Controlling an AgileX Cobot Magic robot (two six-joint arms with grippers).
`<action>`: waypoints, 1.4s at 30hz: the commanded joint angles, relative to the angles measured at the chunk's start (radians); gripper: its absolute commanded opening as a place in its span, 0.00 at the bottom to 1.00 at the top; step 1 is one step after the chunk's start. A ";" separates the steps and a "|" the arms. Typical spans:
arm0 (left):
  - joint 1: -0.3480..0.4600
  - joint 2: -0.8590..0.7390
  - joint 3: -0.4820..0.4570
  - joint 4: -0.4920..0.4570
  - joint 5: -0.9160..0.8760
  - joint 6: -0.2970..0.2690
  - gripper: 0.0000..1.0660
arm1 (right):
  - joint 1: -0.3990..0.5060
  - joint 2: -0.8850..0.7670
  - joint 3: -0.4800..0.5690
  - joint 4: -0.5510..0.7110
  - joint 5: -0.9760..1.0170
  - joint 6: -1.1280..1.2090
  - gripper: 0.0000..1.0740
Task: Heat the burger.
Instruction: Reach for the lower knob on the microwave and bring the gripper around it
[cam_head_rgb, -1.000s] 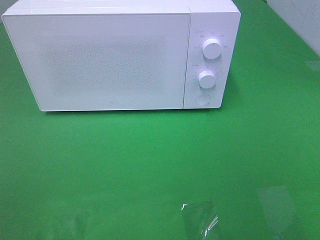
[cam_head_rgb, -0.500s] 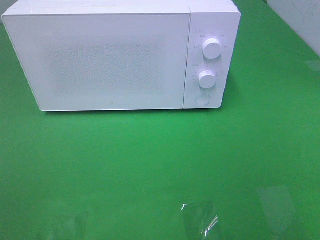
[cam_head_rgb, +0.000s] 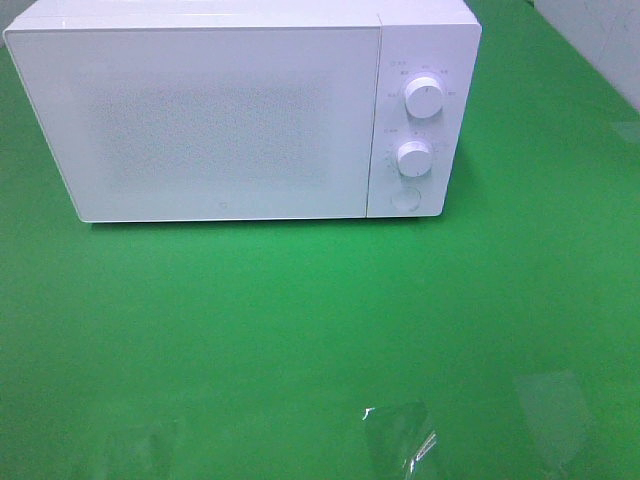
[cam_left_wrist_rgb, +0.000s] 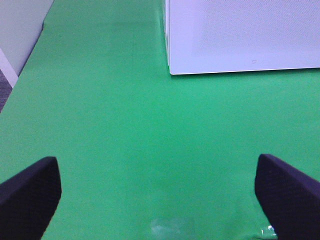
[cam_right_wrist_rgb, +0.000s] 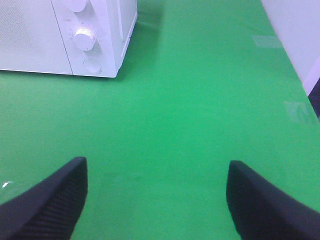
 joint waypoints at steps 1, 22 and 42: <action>0.004 -0.024 -0.001 -0.003 -0.012 -0.008 0.92 | -0.008 -0.024 0.004 -0.001 -0.010 0.011 0.68; 0.004 -0.024 -0.001 -0.003 -0.012 -0.008 0.92 | -0.008 0.044 -0.038 0.001 -0.109 0.045 0.68; 0.004 -0.024 -0.001 -0.003 -0.012 -0.008 0.92 | -0.007 0.330 -0.037 0.003 -0.464 0.044 0.68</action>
